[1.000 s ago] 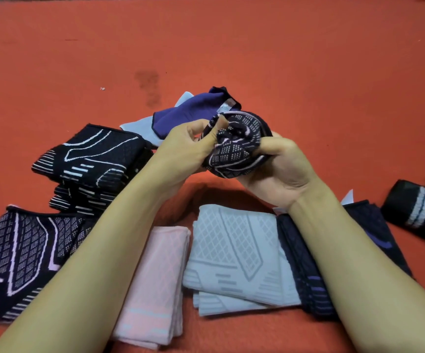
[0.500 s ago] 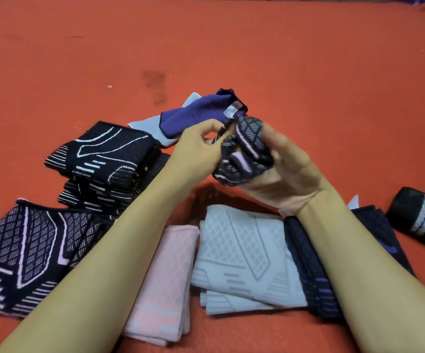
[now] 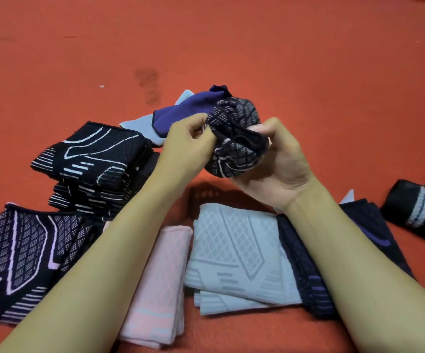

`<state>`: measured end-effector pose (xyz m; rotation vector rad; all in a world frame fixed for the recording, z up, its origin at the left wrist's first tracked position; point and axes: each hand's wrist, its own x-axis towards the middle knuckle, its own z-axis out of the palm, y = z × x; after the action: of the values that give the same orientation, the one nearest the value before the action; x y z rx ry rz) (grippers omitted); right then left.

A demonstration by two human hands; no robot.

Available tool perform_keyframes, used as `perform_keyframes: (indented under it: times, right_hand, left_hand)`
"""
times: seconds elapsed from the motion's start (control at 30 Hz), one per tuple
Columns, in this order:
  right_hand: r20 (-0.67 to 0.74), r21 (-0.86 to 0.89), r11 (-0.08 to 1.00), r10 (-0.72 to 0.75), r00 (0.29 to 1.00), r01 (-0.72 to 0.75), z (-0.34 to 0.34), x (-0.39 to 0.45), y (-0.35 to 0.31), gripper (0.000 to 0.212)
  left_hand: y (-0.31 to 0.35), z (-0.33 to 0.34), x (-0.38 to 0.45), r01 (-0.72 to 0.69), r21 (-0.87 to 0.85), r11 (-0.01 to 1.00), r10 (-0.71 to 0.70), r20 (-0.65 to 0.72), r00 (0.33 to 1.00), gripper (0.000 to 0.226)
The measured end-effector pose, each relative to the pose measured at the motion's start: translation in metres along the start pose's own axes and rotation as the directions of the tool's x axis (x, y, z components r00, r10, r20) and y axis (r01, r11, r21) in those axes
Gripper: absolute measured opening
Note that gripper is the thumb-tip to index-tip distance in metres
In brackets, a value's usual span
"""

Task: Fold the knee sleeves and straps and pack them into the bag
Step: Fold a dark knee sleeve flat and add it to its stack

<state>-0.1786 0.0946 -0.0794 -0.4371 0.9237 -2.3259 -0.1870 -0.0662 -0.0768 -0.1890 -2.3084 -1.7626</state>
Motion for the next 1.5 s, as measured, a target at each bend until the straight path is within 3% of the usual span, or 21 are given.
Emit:
perform_keyframes:
  times: [0.1,0.23,0.33,0.43,0.5,0.67,0.73,0.8,0.9,1.0,1.17,1.33,1.5]
  right_hand:
    - [0.132,0.025,0.999,0.019,0.991,-0.023,0.002,-0.002,0.001,0.039]
    - [0.081,-0.049,0.999,0.011,0.997,-0.007,0.007,-0.003,0.001,0.035]
    - [-0.142,-0.144,0.988,-0.082,0.987,0.062,0.007,0.001,-0.001,0.029]
    - [-0.32,-0.383,0.92,-0.218,0.922,0.084,-0.007,0.006,-0.005,0.026]
    - [-0.348,-0.498,0.864,-0.277,0.895,0.074,-0.014,0.007,-0.004,0.034]
    - [-0.272,-0.587,0.808,-0.255,0.928,0.05,-0.013,0.004,0.003,0.024]
    - [-0.295,-0.71,0.704,-0.329,0.897,0.025,-0.016,0.005,0.003,0.025]
    - [-0.296,-0.856,0.516,-0.445,0.845,-0.028,-0.019,0.007,0.003,0.028]
    - [-0.285,-0.918,0.388,-0.507,0.813,-0.08,-0.022,0.007,0.004,0.039]
    - [-0.294,-0.914,0.398,-0.51,0.809,-0.081,-0.02,0.005,0.001,0.036]
    - [-0.379,-0.858,0.513,-0.611,0.694,-0.017,-0.024,0.004,-0.008,0.025]
    - [-0.514,-0.681,0.723,-0.585,0.628,0.116,-0.03,0.008,-0.016,0.023]
    - [-0.591,-0.63,0.763,-0.59,0.55,0.142,-0.042,0.007,-0.023,0.047]
  left_hand:
    - [-0.002,0.006,0.001,0.025,0.057,0.998,-0.032,0.121,0.992,0.02]
    - [-0.012,0.007,-0.003,0.245,0.043,0.969,-0.249,0.183,0.951,0.017]
    - [-0.01,-0.003,-0.002,0.096,0.004,0.995,-0.096,0.102,0.99,0.011]
    - [-0.003,-0.015,0.002,0.201,-0.215,0.956,-0.193,0.057,0.979,0.034]
    - [-0.002,-0.018,0.001,0.237,-0.244,0.94,-0.214,0.116,0.97,0.043]
    - [-0.005,-0.011,-0.009,-0.022,-0.035,0.999,0.026,0.12,0.992,0.04]
    - [-0.004,-0.012,-0.01,-0.013,-0.034,0.999,0.018,0.13,0.991,0.043]
    - [-0.002,-0.014,-0.009,0.02,-0.023,1.0,-0.016,0.14,0.99,0.047]
    - [-0.007,-0.013,-0.01,-0.091,0.109,0.99,0.071,0.178,0.981,0.022]
    - [-0.013,-0.013,-0.008,-0.162,0.223,0.961,0.15,0.068,0.986,0.009]
    - [-0.014,-0.021,0.002,-0.083,0.074,0.994,0.097,-0.221,0.971,0.031]
    - [-0.024,-0.022,0.013,-0.065,-0.062,0.996,0.045,-0.285,0.957,0.046]
    - [-0.029,-0.029,0.017,-0.022,-0.12,0.993,-0.015,-0.303,0.953,0.063]
